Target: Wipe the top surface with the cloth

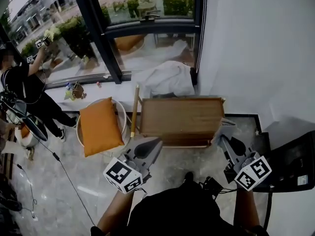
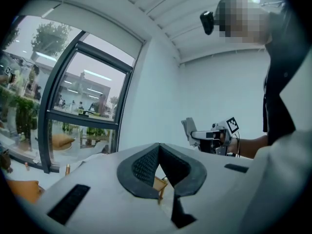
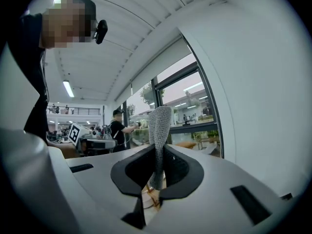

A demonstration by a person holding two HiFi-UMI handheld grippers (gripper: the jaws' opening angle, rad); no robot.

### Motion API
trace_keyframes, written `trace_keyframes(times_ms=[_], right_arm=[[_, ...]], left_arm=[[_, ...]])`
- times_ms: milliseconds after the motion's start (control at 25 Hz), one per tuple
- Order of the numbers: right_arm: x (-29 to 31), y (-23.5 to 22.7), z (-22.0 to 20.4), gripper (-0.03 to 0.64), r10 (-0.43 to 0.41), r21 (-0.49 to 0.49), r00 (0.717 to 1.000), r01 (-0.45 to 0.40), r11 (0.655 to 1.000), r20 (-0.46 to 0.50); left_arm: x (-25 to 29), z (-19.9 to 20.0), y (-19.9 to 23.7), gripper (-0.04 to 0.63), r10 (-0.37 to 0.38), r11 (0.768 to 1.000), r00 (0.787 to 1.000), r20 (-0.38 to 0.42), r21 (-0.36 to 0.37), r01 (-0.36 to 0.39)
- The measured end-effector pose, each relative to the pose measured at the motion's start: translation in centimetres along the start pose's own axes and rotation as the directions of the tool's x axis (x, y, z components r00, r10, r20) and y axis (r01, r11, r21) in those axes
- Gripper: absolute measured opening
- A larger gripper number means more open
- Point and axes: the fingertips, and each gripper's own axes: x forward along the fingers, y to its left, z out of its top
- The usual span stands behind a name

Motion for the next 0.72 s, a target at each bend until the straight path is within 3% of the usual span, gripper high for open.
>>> trace_keyframes(times_ms=[360,720], right_arm=[[-0.7,13.3,-2.2,0.037,0.075,-0.034,0.997,-0.076,0.997,-0.023],[-3.4,17.7,-4.6,0.037,0.049,-0.033,0.991,-0.054,0.998,-0.120]], left_arm=[[-12.0,-3.3,-2.6,0.011,-0.088,0.994,0.996,0.025,-0.070,0.090],[-16.0,-5.6,-4.8,0.011,-0.137,0.980,0.990,0.035,-0.143,0.140]])
